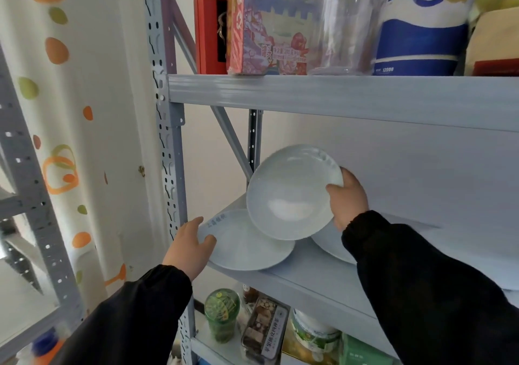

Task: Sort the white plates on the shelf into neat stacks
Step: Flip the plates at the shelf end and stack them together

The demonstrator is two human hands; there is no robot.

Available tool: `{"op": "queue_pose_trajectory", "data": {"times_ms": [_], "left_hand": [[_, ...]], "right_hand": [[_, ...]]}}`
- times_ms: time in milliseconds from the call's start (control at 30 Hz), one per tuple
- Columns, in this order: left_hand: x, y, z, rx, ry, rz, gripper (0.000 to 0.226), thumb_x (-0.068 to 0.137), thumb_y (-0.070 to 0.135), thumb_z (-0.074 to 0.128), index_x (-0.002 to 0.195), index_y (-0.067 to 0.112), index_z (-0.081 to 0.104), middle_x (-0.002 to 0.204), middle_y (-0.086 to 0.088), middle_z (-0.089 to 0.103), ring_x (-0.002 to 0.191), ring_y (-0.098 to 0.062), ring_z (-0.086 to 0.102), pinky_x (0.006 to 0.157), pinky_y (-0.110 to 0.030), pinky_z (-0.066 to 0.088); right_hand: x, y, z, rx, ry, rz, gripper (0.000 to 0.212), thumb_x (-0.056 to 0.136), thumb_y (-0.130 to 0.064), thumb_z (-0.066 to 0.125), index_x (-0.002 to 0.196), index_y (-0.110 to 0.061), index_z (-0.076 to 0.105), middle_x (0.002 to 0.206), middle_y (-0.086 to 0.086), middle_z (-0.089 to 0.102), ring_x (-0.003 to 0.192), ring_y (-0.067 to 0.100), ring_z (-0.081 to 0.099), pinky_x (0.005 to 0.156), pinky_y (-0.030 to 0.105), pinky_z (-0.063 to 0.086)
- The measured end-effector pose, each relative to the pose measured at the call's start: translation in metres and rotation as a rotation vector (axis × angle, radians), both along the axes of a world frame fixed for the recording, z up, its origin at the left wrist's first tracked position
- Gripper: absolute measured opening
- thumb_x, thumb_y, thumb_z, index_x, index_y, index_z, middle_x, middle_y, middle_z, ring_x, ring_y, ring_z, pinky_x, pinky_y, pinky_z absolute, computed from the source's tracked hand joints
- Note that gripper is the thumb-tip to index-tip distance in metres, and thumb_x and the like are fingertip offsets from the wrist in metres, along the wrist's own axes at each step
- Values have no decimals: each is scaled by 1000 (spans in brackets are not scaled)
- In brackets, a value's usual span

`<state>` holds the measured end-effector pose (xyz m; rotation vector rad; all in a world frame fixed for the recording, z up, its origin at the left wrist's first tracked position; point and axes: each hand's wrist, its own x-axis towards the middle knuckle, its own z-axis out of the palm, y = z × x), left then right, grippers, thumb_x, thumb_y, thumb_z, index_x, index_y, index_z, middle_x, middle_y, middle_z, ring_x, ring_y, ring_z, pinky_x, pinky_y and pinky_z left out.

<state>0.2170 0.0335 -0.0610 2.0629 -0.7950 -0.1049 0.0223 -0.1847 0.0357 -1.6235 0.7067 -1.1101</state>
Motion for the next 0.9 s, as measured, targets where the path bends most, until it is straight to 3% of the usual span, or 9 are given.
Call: {"op": "queue_pose_trajectory", "data": {"times_ms": [133, 233, 400, 500, 600, 767, 833, 900], "left_hand": [[-2, 2, -2, -11, -71, 7, 58, 95, 33, 48, 149, 23, 30, 155, 0, 30, 139, -18, 34, 110, -34, 32], [-4, 3, -3, 16, -125, -15, 59, 96, 35, 47, 150, 23, 27, 157, 2, 26, 141, -16, 29, 112, -32, 29], [-11, -3, -4, 61, -208, -55, 59, 96, 36, 47, 150, 21, 28, 156, 4, 26, 141, -12, 28, 112, -27, 24], [-13, -9, -5, 93, -245, -71, 59, 96, 38, 47, 150, 21, 30, 155, 4, 27, 141, -12, 28, 112, -26, 23], [-13, -12, -8, 130, -250, -76, 59, 95, 43, 46, 149, 22, 32, 156, 3, 28, 144, -15, 24, 116, -31, 22], [-12, -19, -2, 179, -301, -54, 60, 95, 49, 46, 147, 21, 38, 155, 0, 30, 145, -22, 21, 118, -40, 20], [-13, -24, 3, 171, -301, -54, 59, 94, 49, 46, 146, 21, 39, 154, 0, 30, 143, -21, 26, 116, -39, 23], [-13, -27, 5, 174, -273, -70, 60, 94, 52, 45, 146, 23, 38, 154, 1, 30, 140, -20, 31, 115, -39, 27]], "right_hand": [[34, 2, -38, 180, 43, 93, 46, 82, 1, 39, 103, -26, 70, 98, 3, 74, 92, 26, 69, 86, 47, 57], [52, 5, -60, 222, 164, 95, 49, 83, 5, 35, 118, -20, 59, 111, 6, 68, 96, 24, 64, 92, 42, 54], [53, 9, -68, -92, 527, 151, 57, 88, -3, 45, 143, -18, 36, 118, 3, 57, 106, 21, 55, 90, 28, 44], [45, 3, -68, -412, 660, 138, 64, 95, -21, 48, 153, -15, 23, 142, 10, 45, 131, 27, 43, 108, 33, 36], [30, -12, -72, -640, 885, 113, 58, 102, -37, 33, 155, -18, 17, 158, 9, 27, 144, 28, 22, 117, 39, 21], [8, -32, -81, -467, 1296, 168, 63, 97, -60, 21, 154, -39, 4, 164, -2, 5, 149, 36, 4, 114, 59, 16], [-1, -36, -83, -447, 1345, 182, 69, 92, -68, 22, 153, -43, 0, 164, 2, 9, 147, 42, 8, 114, 59, 16], [-9, -39, -82, -478, 1347, 185, 67, 95, -62, 22, 154, -39, 0, 161, 9, 20, 144, 44, 18, 115, 54, 17]]}}
